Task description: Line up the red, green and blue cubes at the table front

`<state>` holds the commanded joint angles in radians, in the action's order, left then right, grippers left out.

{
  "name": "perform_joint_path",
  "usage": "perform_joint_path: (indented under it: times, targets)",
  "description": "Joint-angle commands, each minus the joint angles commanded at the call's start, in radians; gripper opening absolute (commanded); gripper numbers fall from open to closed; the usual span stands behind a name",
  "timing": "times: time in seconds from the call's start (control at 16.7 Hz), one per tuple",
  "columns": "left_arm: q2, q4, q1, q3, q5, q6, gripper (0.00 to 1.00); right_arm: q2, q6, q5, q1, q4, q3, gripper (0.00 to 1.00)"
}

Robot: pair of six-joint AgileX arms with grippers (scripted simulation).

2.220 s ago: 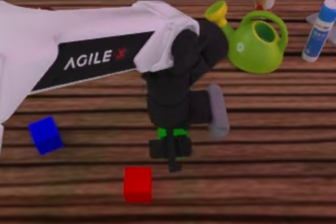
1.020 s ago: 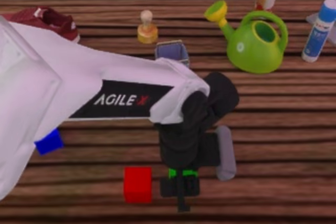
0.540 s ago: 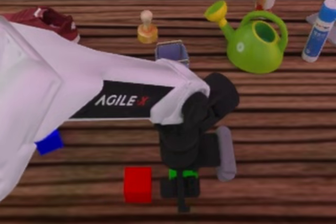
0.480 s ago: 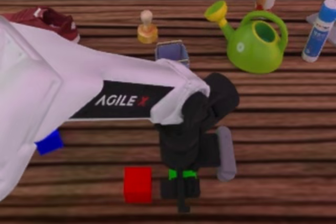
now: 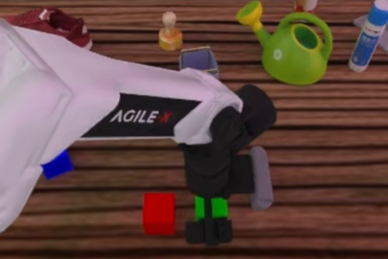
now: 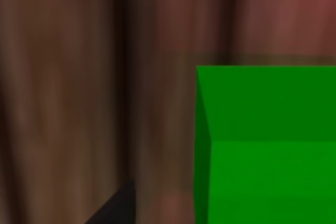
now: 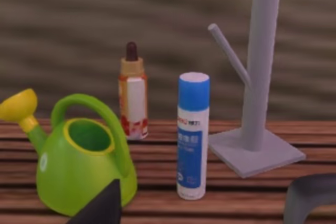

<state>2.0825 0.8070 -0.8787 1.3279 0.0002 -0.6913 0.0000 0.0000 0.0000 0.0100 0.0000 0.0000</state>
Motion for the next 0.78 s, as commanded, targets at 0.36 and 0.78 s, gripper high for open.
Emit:
perform_joint_path:
  times: [0.36, 0.78]
  targets:
    - [-0.002, 0.004, 0.002, 0.003, 0.000, -0.001, 1.00, 0.000, 0.000, 0.000, 0.000, 0.000, 0.000, 1.00]
    - [-0.088, 0.224, 0.017, 0.128, -0.001, 0.002, 1.00, 0.000, 0.000, 0.000, 0.000, 0.000, 0.000, 1.00]
